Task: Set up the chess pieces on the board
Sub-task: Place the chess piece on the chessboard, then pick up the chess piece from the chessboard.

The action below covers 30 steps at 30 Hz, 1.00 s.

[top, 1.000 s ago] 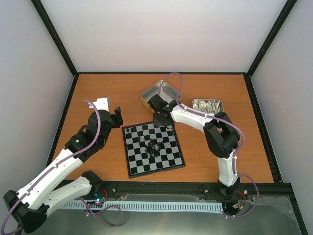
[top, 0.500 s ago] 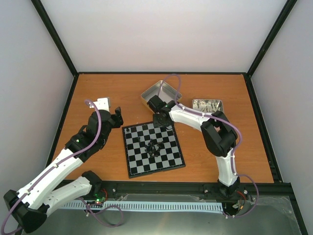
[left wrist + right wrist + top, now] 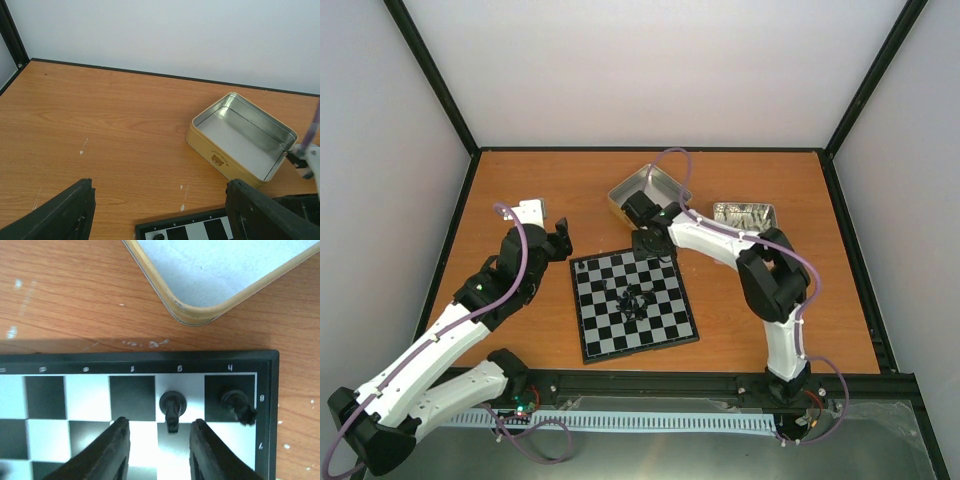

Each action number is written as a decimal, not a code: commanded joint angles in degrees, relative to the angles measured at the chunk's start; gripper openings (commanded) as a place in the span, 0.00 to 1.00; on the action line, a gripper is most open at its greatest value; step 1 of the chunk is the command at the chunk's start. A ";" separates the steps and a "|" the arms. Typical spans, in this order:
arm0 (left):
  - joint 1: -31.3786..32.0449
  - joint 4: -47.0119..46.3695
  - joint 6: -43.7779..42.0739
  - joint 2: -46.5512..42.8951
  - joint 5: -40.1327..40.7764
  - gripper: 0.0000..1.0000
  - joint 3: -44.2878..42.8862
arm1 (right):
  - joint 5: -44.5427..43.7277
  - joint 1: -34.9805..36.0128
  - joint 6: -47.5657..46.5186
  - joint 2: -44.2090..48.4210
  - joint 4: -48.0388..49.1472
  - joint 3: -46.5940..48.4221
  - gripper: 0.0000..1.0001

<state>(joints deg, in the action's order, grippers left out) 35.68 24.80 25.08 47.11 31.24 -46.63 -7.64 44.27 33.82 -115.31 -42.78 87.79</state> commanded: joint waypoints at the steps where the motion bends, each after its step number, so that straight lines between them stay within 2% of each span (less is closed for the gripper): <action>1: -0.44 -1.66 -0.82 0.05 -0.30 0.73 -0.37 | 3.57 -0.12 -0.69 7.31 0.86 -3.16 0.37; 4: -0.46 -1.82 -0.74 0.10 -0.39 0.73 -0.36 | 5.39 0.59 -1.02 11.78 2.80 -9.02 0.43; 11: -0.52 -2.54 -0.82 0.56 -0.79 0.73 -0.31 | 5.92 6.57 -1.19 17.64 3.22 -17.17 0.44; 16: -0.52 -2.63 -0.74 1.00 -0.75 0.73 -0.43 | 4.41 11.12 0.69 16.95 1.21 -17.12 0.36; 20: -0.53 -2.56 -0.74 0.98 -0.70 0.73 -0.26 | 3.06 13.25 1.84 14.61 -1.19 -15.80 0.24; 24: -0.53 -2.54 -0.81 1.07 -0.61 0.73 -0.21 | 3.12 14.32 2.66 13.59 -2.13 -16.17 0.20; 30: -0.57 -2.42 -0.87 1.21 -0.74 0.73 -0.30 | 5.67 14.77 1.49 12.82 -1.10 -17.25 0.21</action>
<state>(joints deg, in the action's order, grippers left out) 35.62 23.75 25.02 48.21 30.39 -46.63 -2.87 58.30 35.62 -101.45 -43.94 70.87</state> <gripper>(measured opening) 0.730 0.204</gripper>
